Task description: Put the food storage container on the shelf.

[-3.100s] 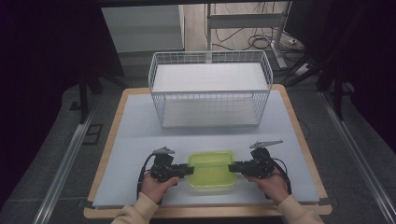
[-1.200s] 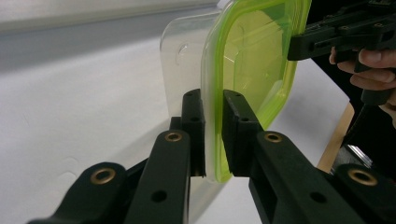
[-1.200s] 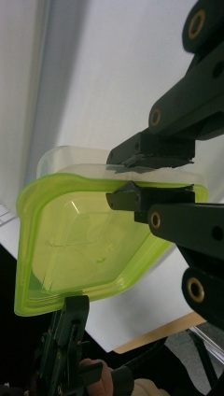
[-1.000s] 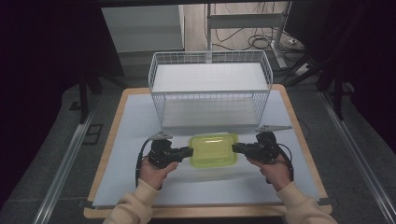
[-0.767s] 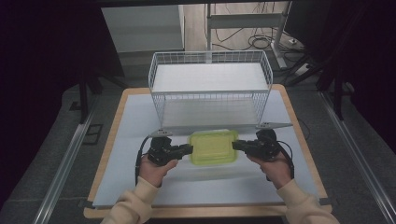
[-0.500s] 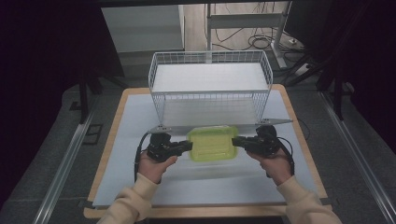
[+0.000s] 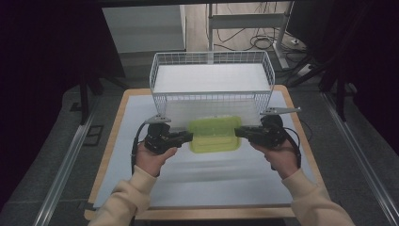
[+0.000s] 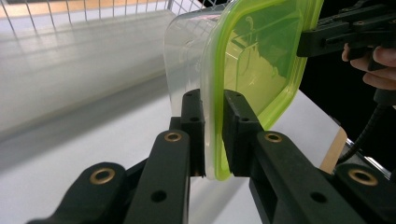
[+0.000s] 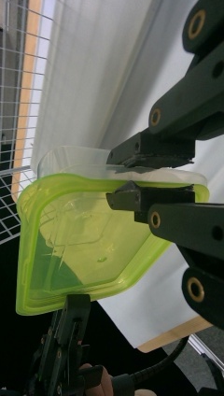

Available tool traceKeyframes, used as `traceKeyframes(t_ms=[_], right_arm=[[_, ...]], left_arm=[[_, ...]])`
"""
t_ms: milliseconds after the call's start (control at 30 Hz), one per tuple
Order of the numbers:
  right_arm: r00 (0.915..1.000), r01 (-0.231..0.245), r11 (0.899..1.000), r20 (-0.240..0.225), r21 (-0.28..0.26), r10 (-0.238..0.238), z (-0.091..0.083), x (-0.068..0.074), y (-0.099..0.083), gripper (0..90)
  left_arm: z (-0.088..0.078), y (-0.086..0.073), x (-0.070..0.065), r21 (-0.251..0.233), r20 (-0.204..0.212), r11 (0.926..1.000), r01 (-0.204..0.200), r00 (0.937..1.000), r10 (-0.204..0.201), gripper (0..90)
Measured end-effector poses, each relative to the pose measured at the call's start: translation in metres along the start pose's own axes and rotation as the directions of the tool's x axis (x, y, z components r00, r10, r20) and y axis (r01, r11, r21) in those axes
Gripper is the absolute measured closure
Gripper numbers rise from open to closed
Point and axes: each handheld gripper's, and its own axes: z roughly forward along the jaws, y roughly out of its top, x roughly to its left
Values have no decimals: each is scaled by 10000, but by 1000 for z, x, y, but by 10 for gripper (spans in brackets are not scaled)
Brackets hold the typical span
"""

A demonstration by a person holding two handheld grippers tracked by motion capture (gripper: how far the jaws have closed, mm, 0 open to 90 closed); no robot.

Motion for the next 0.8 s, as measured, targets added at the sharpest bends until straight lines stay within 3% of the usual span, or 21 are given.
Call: traceKeyframes(t_ms=[800], right_arm=[[9989,440,9980,176,-464,-432,-22,13,45,799]], left_arm=[[-22,44,-10,-342,-159,9984,-461,9988,456,800]])
